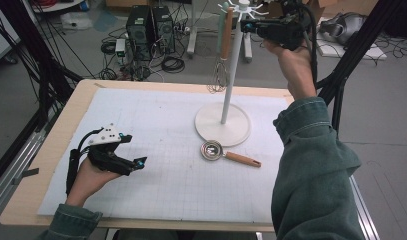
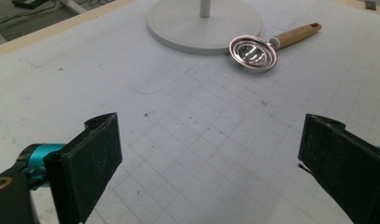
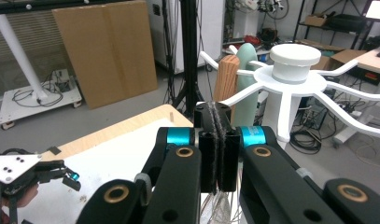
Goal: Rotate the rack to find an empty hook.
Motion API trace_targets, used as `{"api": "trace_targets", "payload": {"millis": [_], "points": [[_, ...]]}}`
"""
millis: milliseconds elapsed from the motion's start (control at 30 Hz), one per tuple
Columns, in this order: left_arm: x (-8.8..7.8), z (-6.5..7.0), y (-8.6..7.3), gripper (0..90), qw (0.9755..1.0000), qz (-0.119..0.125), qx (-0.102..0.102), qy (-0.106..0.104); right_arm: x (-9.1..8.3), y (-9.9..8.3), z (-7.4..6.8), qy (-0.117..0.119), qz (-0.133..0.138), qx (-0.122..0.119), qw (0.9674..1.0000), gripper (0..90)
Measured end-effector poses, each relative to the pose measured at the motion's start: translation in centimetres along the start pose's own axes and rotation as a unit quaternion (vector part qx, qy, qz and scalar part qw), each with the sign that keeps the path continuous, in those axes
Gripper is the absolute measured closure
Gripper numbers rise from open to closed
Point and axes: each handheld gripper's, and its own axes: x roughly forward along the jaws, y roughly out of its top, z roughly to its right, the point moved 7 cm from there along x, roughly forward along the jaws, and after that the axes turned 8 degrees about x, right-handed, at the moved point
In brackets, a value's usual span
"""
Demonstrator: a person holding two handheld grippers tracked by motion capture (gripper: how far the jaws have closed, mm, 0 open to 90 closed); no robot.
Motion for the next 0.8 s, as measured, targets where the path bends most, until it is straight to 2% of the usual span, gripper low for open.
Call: {"api": "trace_targets", "payload": {"millis": [167, 367, 500, 633, 800], "points": [[-0.1, 0.0, 0.1, 6.5, 1.0000, 0.002, 0.000, 0.001, 0.0, -0.1, -0.1, -0.002, 0.002, -0.001, 1.0000, 89.9], [-0.4, -0.1, 0.2, 6.5, 1.0000, 0.007, 0.002, 0.003, -0.9, -0.3, -0.4, 0.005, 0.011, -0.005, 0.9999, 89.4], [-0.5, -0.2, 0.2, 6.5, 1.0000, 0.008, 0.000, 0.002, -1.8, -1.0, -0.5, 0.015, 0.017, -0.006, 0.9997, 83.0], [-0.3, -0.2, 0.1, 6.5, 1.0000, 0.005, -0.001, -0.001, -2.7, -2.2, -0.6, 0.020, 0.011, -0.008, 0.9997, 74.6], [0.0, 0.1, 0.1, 6.5, 1.0000, 0.001, -0.001, -0.006, -3.8, -4.7, -0.5, 0.019, -0.003, -0.005, 0.9998, 60.9]]}}
